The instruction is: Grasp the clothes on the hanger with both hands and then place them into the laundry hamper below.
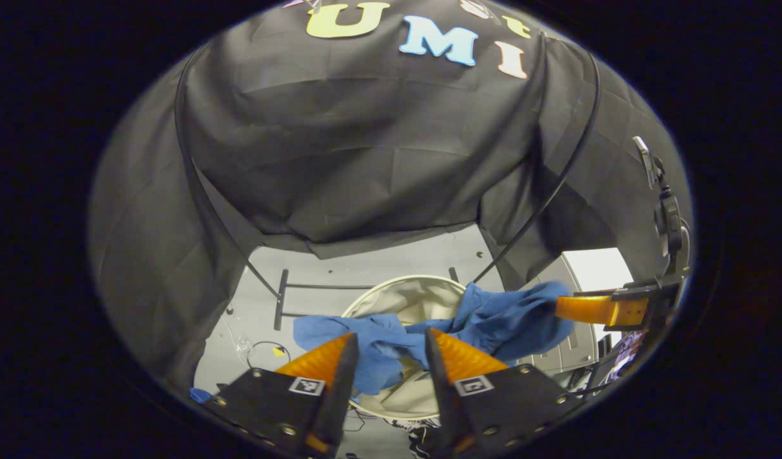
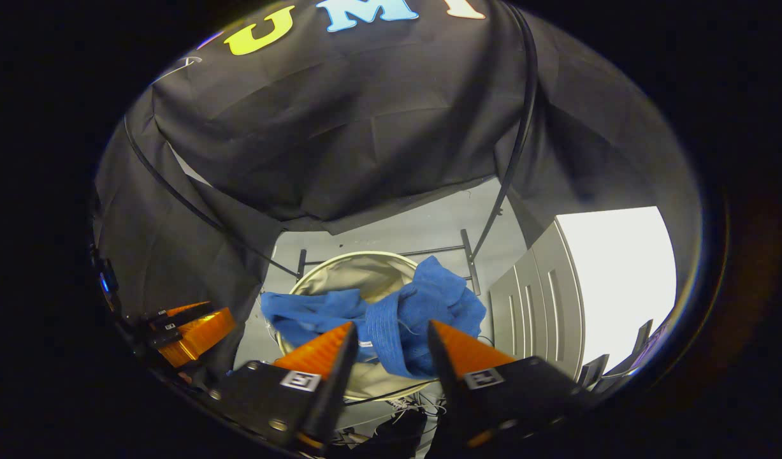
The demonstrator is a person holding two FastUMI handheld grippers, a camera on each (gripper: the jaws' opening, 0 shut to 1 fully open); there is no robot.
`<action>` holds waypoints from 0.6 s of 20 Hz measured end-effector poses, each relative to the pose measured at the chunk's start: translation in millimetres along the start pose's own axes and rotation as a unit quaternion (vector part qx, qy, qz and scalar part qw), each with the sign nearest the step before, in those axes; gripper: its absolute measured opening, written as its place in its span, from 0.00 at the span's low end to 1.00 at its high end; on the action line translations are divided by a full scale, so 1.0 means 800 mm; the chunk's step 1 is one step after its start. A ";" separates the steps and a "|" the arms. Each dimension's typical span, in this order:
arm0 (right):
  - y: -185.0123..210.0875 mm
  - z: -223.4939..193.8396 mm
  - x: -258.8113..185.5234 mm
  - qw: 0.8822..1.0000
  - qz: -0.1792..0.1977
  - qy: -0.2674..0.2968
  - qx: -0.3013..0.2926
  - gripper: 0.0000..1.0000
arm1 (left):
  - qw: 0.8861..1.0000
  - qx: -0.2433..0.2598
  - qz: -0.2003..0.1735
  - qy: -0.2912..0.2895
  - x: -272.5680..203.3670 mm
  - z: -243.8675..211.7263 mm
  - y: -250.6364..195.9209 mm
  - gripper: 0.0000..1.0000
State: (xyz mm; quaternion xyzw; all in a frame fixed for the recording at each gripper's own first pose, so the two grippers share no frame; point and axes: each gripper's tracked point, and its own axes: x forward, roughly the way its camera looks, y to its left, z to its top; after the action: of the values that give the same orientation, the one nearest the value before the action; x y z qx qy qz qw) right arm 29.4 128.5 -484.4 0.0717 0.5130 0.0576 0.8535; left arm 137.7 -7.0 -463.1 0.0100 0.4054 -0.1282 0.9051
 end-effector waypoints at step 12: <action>-0.093 0.081 -0.181 0.982 -0.099 -0.159 -0.017 0.96 | 0.996 -0.004 0.055 -0.076 -0.140 0.023 0.044 0.98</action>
State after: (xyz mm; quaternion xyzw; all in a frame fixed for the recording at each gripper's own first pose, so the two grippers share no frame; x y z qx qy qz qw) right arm 21.1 26.3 -342.0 0.0140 0.3738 -0.0307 0.9269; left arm 88.1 50.0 -371.7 0.0192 0.3350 -0.0772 0.9389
